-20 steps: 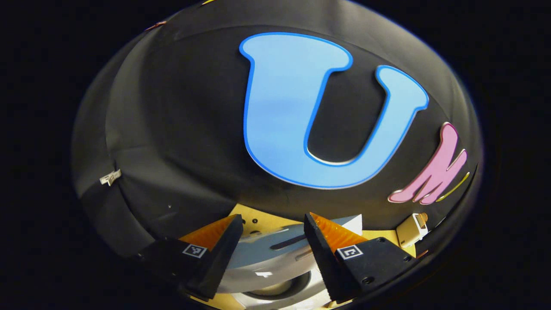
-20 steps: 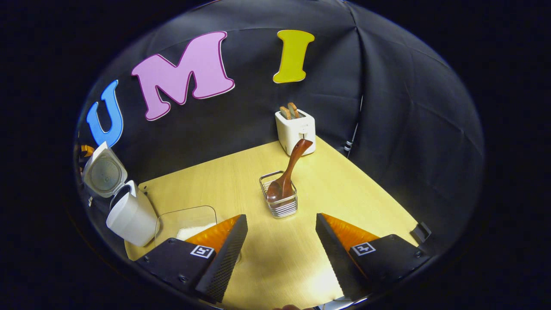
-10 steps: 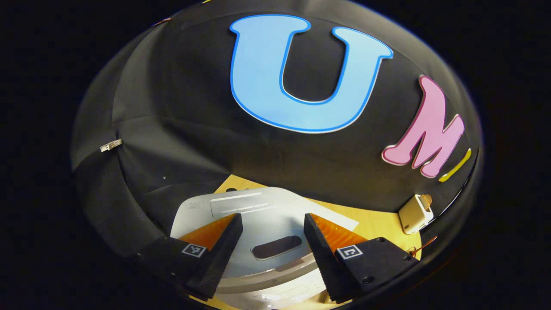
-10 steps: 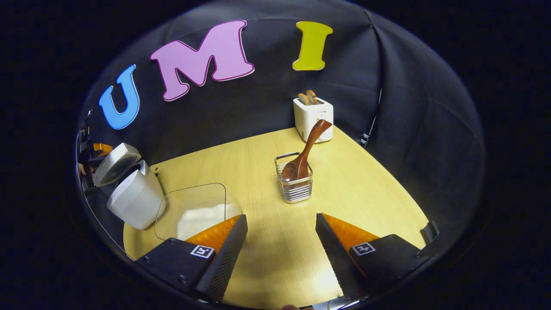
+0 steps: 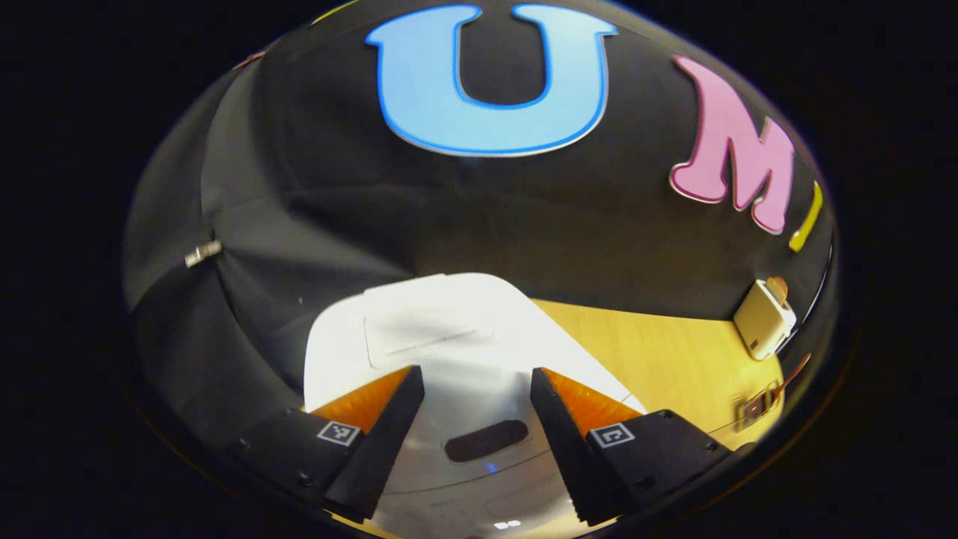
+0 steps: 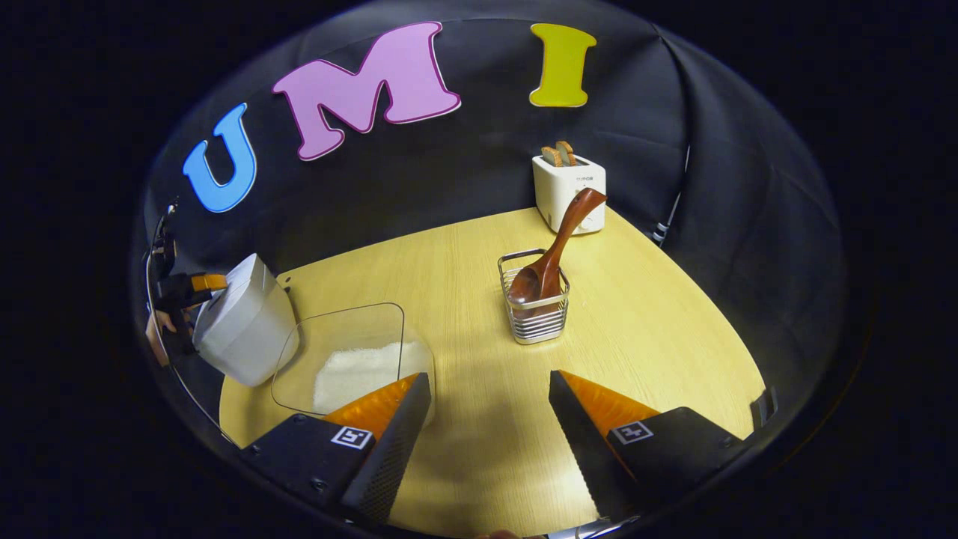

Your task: Close the left gripper, press the button to open the rice cooker; take a wooden spoon from the chopstick holder with the right hand, scoop a spoonful of rice and pour it into the rice cooker, then put the wooden spoon back into the chopstick holder.

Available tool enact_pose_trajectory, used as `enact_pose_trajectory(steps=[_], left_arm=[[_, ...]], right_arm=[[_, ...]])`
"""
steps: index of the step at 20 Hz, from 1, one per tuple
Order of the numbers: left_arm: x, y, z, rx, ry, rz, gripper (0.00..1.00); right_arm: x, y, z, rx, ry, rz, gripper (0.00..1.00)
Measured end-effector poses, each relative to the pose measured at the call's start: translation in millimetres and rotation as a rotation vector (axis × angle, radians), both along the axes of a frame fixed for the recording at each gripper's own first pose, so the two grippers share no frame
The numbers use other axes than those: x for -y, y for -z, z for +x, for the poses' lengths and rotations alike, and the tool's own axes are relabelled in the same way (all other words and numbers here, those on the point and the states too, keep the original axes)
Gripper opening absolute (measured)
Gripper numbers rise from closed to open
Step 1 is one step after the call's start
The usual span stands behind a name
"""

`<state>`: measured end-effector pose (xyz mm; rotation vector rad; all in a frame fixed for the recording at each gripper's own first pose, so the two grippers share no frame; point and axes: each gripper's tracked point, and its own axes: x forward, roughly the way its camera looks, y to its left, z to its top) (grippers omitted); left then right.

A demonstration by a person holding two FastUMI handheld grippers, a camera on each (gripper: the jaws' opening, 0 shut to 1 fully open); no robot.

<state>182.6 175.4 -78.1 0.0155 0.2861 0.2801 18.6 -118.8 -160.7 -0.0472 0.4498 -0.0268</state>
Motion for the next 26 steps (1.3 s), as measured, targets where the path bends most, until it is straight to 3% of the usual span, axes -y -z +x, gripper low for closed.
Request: enact_pose_trajectory(steps=[3, 8, 12, 17, 21, 26], left_arm=[[5.4, -5.3, -0.8, 0.071, 0.006, -0.017, 0.96], [4.4, -5.7, -1.3, -0.005, 0.003, -0.012, 0.97], [8.9, -11.0, -4.6, -0.009, 0.075, 0.007, 0.98], [14.5, -49.0, -22.2, 0.097, 0.17, 0.086, 0.97], [31.8, -96.9, -64.5, 0.233, 0.234, 0.137, 0.97], [61.8, -125.6, -148.0, 0.368, 0.281, 0.099, 0.97]], right_arm=[[-1.3, 10.4, 14.3, -0.003, -0.048, -0.03, 0.99], [-25.0, 5.9, 15.9, 0.006, -0.098, -0.028, 0.99], [-42.2, -6.1, 1.0, 0.036, -0.078, -0.053, 0.99], [-65.4, -26.9, -22.8, 0.106, 0.003, -0.083, 0.99], [-92.6, -60.8, -37.6, 0.212, 0.033, -0.105, 0.99], [-134.6, -110.7, -57.2, 0.374, 0.023, -0.13, 0.99]])
